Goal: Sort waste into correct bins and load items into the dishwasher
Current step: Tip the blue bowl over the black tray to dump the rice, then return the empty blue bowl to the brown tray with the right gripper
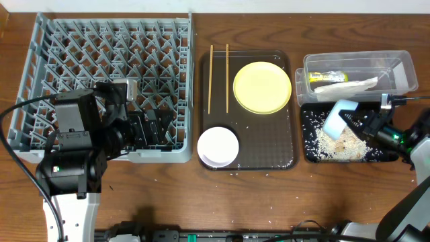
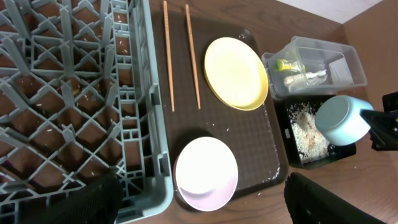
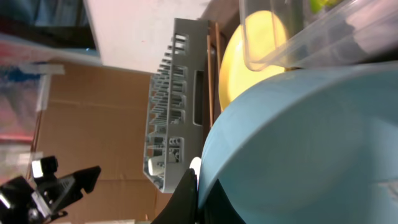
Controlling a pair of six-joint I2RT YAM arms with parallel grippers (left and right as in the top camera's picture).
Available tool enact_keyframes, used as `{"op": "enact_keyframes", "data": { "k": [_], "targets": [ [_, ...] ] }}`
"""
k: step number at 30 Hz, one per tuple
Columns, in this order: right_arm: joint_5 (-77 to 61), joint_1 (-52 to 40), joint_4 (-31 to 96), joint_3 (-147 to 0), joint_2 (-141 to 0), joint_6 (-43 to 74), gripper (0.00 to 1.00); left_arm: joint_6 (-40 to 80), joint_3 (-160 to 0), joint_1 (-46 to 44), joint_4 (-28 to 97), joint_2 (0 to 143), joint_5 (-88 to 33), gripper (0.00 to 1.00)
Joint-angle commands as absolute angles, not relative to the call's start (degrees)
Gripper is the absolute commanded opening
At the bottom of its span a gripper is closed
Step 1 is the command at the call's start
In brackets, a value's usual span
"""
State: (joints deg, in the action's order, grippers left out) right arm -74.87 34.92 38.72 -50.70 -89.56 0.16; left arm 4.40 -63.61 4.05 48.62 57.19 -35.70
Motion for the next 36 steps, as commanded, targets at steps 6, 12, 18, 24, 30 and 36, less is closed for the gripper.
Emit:
{"op": "enact_keyframes", "data": {
  "k": [6, 12, 18, 24, 30, 36],
  "targets": [
    [-77.41, 33.89, 37.91, -50.52, -88.99, 0.97, 0.01, 3.44, -65.12, 3.88, 48.6, 56.84, -36.45, 0.85],
    [-76.14, 33.01, 37.28, -50.59, -88.71, 3.16, 0.01, 3.44, -65.12, 3.88, 48.77, 56.84, -36.45, 0.85],
    [-77.28, 30.28, 39.9, -50.59, -86.13, 3.53, 0.01, 3.44, -65.12, 3.88, 49.01, 56.84, -36.45, 0.85],
    [-52.8, 16.86, 43.59, -50.59, -76.38, 4.6, 0.01, 3.44, -65.12, 3.88, 48.53, 56.84, -36.45, 0.85],
    [-19.9, -6.42, 43.31, -50.59, -70.81, 12.4, 0.01, 3.49, -65.12, 3.88, 47.46, 56.84, -36.47, 0.85],
    [-0.54, -27.31, 39.44, -50.54, -75.18, 18.83, 0.01, 3.49, -65.12, 3.88, 47.22, 56.84, -36.47, 0.85]
  ]
}}
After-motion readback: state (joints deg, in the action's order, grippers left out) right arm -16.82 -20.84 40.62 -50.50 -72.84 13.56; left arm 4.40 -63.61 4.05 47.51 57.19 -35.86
